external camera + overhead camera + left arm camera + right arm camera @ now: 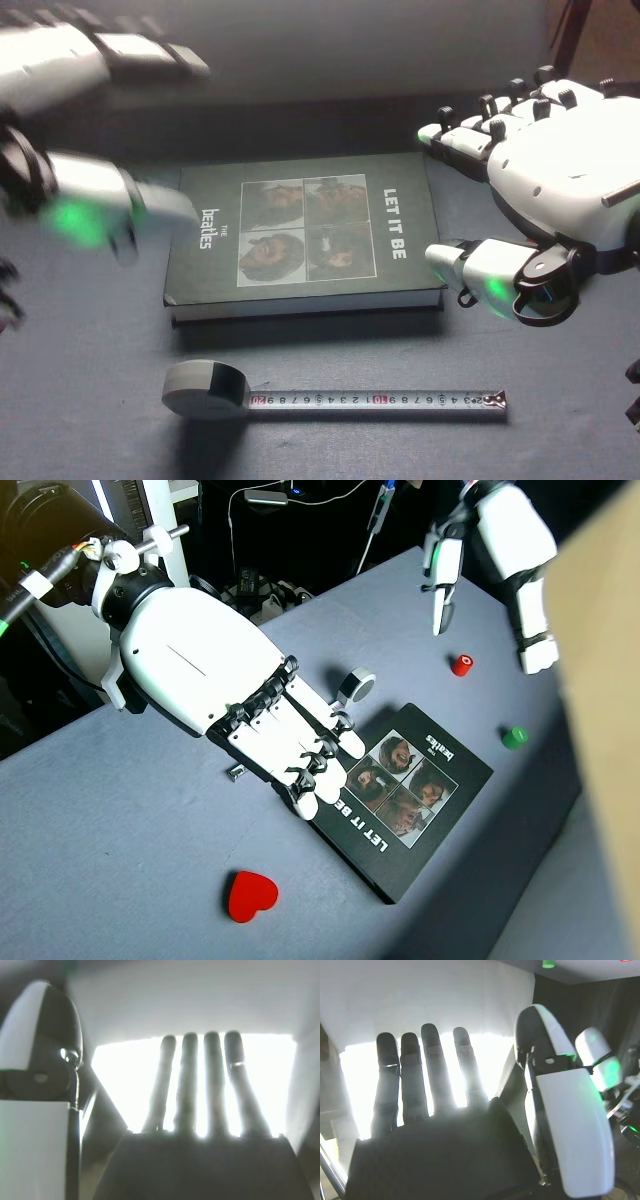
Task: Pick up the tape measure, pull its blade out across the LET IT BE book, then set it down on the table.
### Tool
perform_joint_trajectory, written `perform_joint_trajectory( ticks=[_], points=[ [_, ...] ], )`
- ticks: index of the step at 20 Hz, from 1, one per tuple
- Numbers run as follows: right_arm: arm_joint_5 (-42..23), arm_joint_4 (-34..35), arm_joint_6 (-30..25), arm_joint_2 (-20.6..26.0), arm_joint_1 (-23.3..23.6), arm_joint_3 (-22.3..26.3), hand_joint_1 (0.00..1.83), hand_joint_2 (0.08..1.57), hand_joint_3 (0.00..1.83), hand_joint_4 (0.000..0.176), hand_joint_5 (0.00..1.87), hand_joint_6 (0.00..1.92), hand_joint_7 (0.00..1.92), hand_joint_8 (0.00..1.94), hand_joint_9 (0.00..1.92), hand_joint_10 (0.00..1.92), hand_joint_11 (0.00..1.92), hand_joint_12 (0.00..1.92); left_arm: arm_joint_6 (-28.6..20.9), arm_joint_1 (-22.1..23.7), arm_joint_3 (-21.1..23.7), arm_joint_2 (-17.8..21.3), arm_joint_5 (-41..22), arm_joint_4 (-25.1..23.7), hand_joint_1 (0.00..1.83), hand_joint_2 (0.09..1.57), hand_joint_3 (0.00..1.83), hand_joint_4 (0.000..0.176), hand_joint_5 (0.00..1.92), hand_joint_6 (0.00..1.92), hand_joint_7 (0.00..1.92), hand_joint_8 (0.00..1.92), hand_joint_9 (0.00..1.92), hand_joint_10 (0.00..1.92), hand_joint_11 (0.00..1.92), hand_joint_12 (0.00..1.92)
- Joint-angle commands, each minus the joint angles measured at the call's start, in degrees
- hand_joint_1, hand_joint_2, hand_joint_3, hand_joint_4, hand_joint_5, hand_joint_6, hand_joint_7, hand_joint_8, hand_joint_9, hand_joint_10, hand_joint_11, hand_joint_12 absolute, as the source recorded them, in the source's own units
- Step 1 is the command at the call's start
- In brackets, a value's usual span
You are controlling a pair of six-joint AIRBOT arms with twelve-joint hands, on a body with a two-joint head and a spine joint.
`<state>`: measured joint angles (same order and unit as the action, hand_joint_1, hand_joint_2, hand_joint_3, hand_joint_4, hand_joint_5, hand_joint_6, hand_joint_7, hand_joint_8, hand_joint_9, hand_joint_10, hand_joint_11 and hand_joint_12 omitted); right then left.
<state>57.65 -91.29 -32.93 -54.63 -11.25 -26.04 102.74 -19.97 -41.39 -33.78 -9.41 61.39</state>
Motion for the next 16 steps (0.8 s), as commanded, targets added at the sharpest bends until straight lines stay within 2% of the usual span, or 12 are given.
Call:
perform_joint_trajectory(
  ticks=[1,2,3,4,6,7,8,9,10,11,12,16],
  points=[
    [1.3,-5.3,0.1,0.1,0.6,0.2,0.27,1.28,0.0,0.078,0.13,0.0,0.18,0.0,0.11,0.0,0.0,0.46,-6.3,0.6,0.0,0.0,1.7,-6.6,0.82,1.0,0.0,0.0,0.23,0.0,0.25,0.0,0.22,0.0,0.0,0.65],
    [1.3,-5.3,0.1,0.1,0.5,0.3,0.27,1.28,0.0,0.078,0.13,0.0,0.18,0.0,0.11,0.0,0.0,0.46,-17.5,0.5,0.2,0.0,3.6,-17.3,0.82,1.0,0.0,0.0,0.23,0.0,0.25,0.0,0.22,0.0,0.0,0.65],
    [1.3,-5.3,0.1,0.1,0.5,0.3,0.29,1.27,0.0,0.071,0.18,0.01,0.22,0.0,0.17,0.01,0.0,0.65,-21.3,0.4,0.5,0.1,4.0,-21.0,0.81,1.02,0.0,0.0,0.26,0.0,0.26,0.0,0.26,0.01,0.0,0.76],
    [1.2,-5.3,0.2,0.1,0.5,0.3,0.29,1.26,0.0,0.068,0.19,0.0,0.22,0.0,0.18,0.01,0.0,0.71,-30.1,0.3,1.2,0.2,5.0,-30.2,0.79,1.05,0.01,0.0,0.28,0.01,0.27,0.0,0.26,0.0,0.0,0.75],
    [1.2,-5.3,0.2,0.1,0.5,0.3,0.26,1.28,0.0,0.067,0.15,0.0,0.16,0.0,0.12,0.01,0.0,0.55,-36.6,-0.3,2.0,0.2,5.3,-35.9,0.78,1.06,0.01,0.0,0.27,0.0,0.26,0.0,0.26,0.0,0.0,0.75],
    [1.2,-5.3,0.2,0.1,0.5,0.3,0.24,1.29,0.0,0.066,0.15,0.0,0.16,0.0,0.11,0.0,0.0,0.5,-38.2,-1.2,2.6,0.2,5.0,-37.0,0.78,1.07,0.01,0.0,0.27,0.0,0.26,0.0,0.25,0.0,0.0,0.75],
    [1.1,-5.3,0.2,0.1,0.5,0.3,0.23,1.29,0.0,0.065,0.15,0.0,0.16,0.0,0.11,0.0,0.0,0.47,-42.6,-2.7,2.9,0.0,4.6,-40.8,0.78,1.07,0.01,0.0,0.26,0.0,0.26,0.0,0.25,0.0,0.0,0.75],
    [1.1,-5.3,0.2,0.1,0.5,0.3,0.23,1.3,0.0,0.063,0.14,0.0,0.17,0.0,0.11,0.0,0.0,0.47,-48.8,-5.1,3.2,-0.2,3.0,-46.6,0.78,1.07,0.01,0.0,0.26,0.0,0.25,0.0,0.25,0.0,0.0,0.75],
    [1.1,-5.3,0.3,0.1,0.5,0.3,0.23,1.3,0.0,0.062,0.14,0.0,0.17,0.0,0.11,0.0,0.0,0.47,-54.9,-8.0,3.3,-0.6,-0.4,-51.1,0.78,1.07,0.01,0.0,0.26,0.0,0.25,0.0,0.25,0.0,0.0,0.75],
    [1.1,-5.3,0.3,0.1,0.5,0.3,0.23,1.3,0.0,0.062,0.14,0.0,0.17,0.0,0.11,0.0,0.0,0.51,-59.1,-11.6,3.3,-1.1,-4.7,-54.1,0.78,1.07,0.01,0.0,0.25,0.0,0.25,0.0,0.25,0.0,0.0,0.75],
    [1.1,-5.3,0.3,0.1,0.5,0.3,0.23,1.3,0.0,0.061,0.15,0.0,0.17,0.0,0.13,0.01,0.0,0.55,-60.9,-14.6,3.2,-1.6,-8.4,-54.6,0.79,1.07,0.01,0.0,0.25,0.0,0.25,0.0,0.25,0.0,0.0,0.76],
    [1.1,-5.3,0.4,0.1,0.5,0.3,0.23,1.3,0.0,0.061,0.18,0.01,0.2,0.01,0.15,0.0,0.0,0.62,-65.1,-23.8,2.4,-3.6,-22.1,-54.9,0.8,1.08,0.0,0.0,0.27,0.0,0.25,0.0,0.24,0.0,0.0,0.7]
  ],
)
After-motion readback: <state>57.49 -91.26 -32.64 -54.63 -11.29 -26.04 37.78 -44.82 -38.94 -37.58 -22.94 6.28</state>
